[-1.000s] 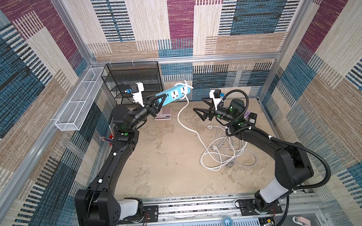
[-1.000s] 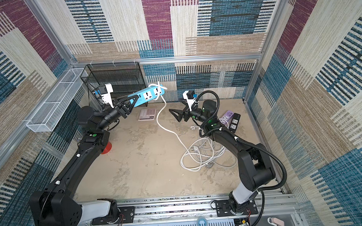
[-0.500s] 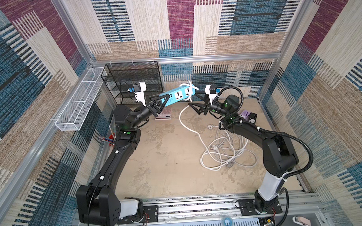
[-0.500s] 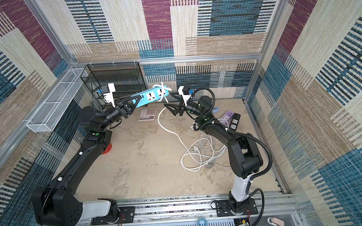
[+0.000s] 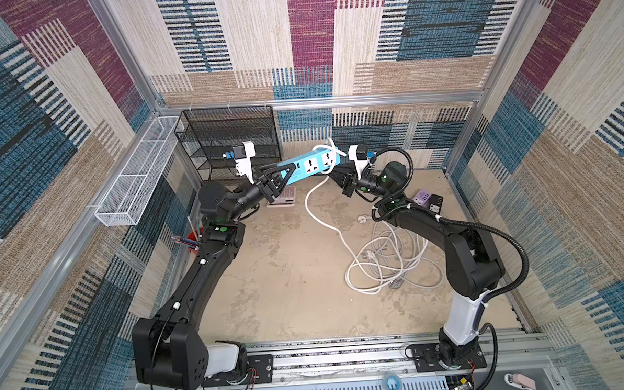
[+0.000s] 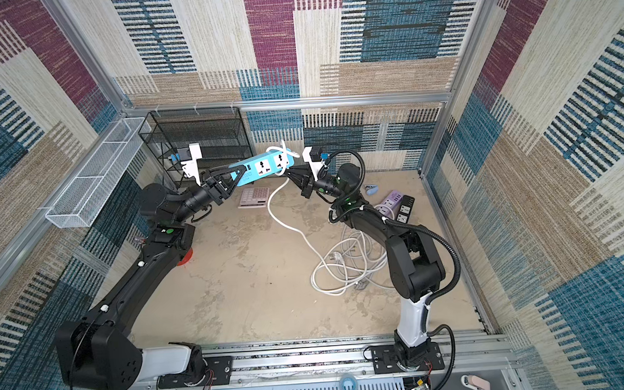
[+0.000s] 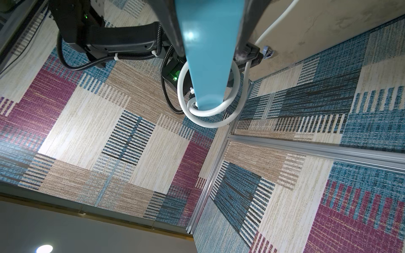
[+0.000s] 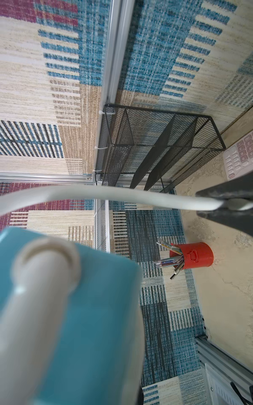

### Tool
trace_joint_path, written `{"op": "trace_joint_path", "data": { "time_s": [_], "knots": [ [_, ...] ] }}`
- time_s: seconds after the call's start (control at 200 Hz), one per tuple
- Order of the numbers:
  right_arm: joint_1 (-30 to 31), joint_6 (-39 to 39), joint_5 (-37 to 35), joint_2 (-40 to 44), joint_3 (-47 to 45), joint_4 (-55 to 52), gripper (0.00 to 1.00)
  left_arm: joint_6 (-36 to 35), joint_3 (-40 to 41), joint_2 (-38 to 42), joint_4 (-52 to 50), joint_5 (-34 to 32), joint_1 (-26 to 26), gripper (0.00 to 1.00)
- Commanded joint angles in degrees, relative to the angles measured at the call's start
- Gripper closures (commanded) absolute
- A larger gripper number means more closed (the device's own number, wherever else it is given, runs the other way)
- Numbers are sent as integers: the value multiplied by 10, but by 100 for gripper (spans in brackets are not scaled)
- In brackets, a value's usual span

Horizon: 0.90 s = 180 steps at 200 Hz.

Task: Unwrap the cord wrapped around the power strip
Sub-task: Unwrap the power cord from the power strip.

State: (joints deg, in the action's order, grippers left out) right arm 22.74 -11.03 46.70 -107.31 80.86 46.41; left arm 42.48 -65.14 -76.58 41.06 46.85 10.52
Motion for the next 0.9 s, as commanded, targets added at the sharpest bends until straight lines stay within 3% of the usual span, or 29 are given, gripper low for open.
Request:
{"op": "trace_joint_path", "data": {
  "time_s": [0.0,0.17,0.311,0.646,0.896],
  "knots": [
    [0,10,-21,-10,32,-5,100,6,-6,-3,41,6,5,100],
    [-9,43,-38,-24,103,-52,100,-5,-7,-4,26,3,16,100],
    [-34,53,-45,4,104,-58,100,-17,-7,2,9,-4,17,100],
    [-67,140,-76,167,-37,-113,100,-69,-10,17,-71,-41,15,100],
    [-52,178,-21,294,-149,-181,100,-121,-8,38,-131,-83,10,100]
  ]
}}
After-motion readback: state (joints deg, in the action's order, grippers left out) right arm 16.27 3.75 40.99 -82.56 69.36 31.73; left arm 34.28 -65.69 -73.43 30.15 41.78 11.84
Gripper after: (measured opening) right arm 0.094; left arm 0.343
